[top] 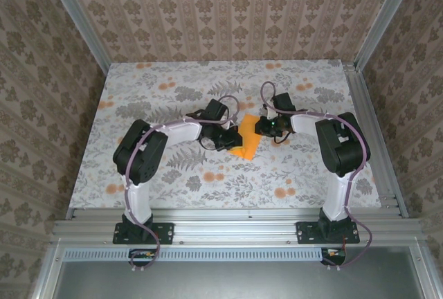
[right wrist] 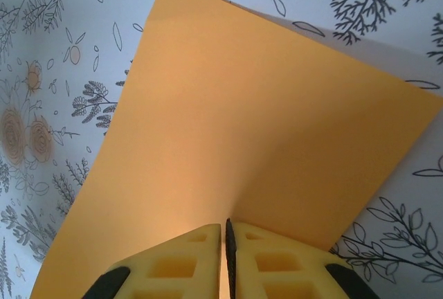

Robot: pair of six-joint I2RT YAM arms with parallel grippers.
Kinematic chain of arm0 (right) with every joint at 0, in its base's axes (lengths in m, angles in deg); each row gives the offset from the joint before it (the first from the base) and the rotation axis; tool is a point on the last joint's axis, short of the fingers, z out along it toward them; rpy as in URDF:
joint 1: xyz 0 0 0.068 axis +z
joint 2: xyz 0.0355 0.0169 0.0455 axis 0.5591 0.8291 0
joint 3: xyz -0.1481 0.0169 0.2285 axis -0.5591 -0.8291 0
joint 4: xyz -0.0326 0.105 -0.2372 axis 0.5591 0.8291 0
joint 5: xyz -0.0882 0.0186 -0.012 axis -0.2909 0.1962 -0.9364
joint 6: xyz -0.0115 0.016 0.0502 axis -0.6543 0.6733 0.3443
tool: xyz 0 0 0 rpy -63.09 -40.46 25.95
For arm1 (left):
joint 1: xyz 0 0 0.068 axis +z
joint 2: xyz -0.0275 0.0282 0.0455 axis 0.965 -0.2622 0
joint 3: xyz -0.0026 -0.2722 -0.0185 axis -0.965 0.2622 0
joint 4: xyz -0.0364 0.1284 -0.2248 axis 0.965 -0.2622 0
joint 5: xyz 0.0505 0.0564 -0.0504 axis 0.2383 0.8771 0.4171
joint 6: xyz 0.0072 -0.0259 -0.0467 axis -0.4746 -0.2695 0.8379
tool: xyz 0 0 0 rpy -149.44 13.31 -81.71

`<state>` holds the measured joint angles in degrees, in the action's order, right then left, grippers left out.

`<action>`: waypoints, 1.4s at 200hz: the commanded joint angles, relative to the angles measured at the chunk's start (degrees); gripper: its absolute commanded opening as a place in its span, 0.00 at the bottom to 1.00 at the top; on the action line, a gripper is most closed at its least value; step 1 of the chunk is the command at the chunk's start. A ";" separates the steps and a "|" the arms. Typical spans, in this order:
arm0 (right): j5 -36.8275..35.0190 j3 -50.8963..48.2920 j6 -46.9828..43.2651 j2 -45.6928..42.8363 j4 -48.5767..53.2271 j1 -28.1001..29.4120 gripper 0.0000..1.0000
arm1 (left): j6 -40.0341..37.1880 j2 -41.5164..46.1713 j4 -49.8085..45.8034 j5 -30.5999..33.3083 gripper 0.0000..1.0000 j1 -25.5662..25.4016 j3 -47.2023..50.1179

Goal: Fold a paper plane with a square sheet of paper (pick it up from the middle)

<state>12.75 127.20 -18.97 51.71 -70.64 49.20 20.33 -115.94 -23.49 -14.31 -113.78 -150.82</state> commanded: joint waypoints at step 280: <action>2.75 -0.67 -3.44 0.71 1.82 0.87 0.14 | -0.48 -11.52 -0.60 -4.43 0.04 -0.95 -11.17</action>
<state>14.89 127.18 -21.22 51.92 -70.62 49.59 20.35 -126.56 -23.44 -17.55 -114.55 -160.83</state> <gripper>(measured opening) 0.137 0.047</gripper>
